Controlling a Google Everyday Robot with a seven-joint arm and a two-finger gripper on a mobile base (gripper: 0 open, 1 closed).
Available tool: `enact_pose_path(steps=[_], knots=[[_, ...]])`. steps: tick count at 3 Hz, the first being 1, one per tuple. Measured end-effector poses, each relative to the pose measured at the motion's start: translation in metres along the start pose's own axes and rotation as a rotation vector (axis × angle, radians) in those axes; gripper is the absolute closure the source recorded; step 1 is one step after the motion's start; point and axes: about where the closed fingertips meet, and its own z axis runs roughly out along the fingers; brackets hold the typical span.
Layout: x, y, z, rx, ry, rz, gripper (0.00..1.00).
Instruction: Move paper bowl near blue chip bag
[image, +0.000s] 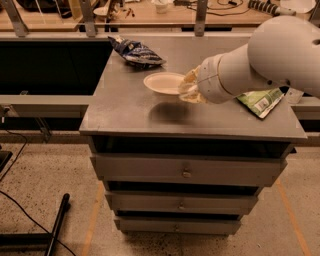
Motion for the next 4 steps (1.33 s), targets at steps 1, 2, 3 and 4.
enact_pose_path(steps=[1,2,3,4], knots=[[0.005,-0.019,0.005,0.043,0.024,-0.067,1.00],[0.033,-0.044,0.014,0.105,0.074,-0.102,1.00],[0.062,-0.074,0.025,0.161,0.113,-0.122,1.00],[0.087,-0.101,0.035,0.201,0.138,-0.143,1.00]])
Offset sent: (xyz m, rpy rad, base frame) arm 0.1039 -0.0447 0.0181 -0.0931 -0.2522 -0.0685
